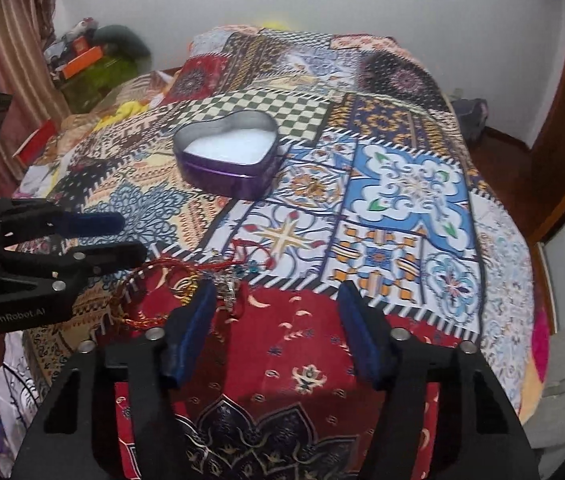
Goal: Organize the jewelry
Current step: 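Grasp the gold-red bracelet with the left tool while the right tool grasps a silver earring, then carry the bracelet and earring in both tools over the purple heart tin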
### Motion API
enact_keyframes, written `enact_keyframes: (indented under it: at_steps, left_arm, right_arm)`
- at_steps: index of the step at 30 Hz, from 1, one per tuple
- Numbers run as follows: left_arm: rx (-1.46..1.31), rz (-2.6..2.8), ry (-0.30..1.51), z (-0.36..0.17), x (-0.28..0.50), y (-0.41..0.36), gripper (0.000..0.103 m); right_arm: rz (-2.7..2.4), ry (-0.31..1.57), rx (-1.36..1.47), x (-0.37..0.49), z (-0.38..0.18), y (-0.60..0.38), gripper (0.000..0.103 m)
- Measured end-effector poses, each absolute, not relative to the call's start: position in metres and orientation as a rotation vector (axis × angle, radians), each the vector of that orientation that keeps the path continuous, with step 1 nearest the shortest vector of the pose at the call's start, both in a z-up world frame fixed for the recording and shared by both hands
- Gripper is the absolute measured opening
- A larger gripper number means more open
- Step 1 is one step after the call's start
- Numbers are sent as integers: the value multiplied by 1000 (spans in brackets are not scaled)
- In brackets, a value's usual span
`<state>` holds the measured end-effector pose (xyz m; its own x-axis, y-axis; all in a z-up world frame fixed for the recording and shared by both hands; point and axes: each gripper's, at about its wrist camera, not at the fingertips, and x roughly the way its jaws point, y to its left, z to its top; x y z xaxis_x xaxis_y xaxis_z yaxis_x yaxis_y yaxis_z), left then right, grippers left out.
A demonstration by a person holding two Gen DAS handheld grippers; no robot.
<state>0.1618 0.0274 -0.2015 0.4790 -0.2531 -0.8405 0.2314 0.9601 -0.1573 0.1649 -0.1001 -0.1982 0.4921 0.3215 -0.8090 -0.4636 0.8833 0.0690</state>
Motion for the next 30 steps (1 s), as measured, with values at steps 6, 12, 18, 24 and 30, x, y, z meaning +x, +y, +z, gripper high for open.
enact_keyframes:
  at_steps: [6, 12, 18, 24, 30]
  left_arm:
    - [-42, -331, 1046, -207, 162, 24, 25]
    - [-61, -367, 1056, -211, 166, 20, 12]
    - [-76, -380, 1050, -213, 167, 17, 2]
    - [-90, -360, 1016, -205, 164, 20, 1]
    - [-102, -339, 968, -190, 159, 25, 1]
  right_arm:
    - [511, 948, -182, 169, -201, -91, 47]
    - [548, 964, -182, 171, -204, -86, 36]
    - [578, 973, -174, 171, -205, -82, 27]
    - [596, 977, -173, 171, -204, -80, 13]
    - [578, 971, -170, 169, -200, -84, 12]
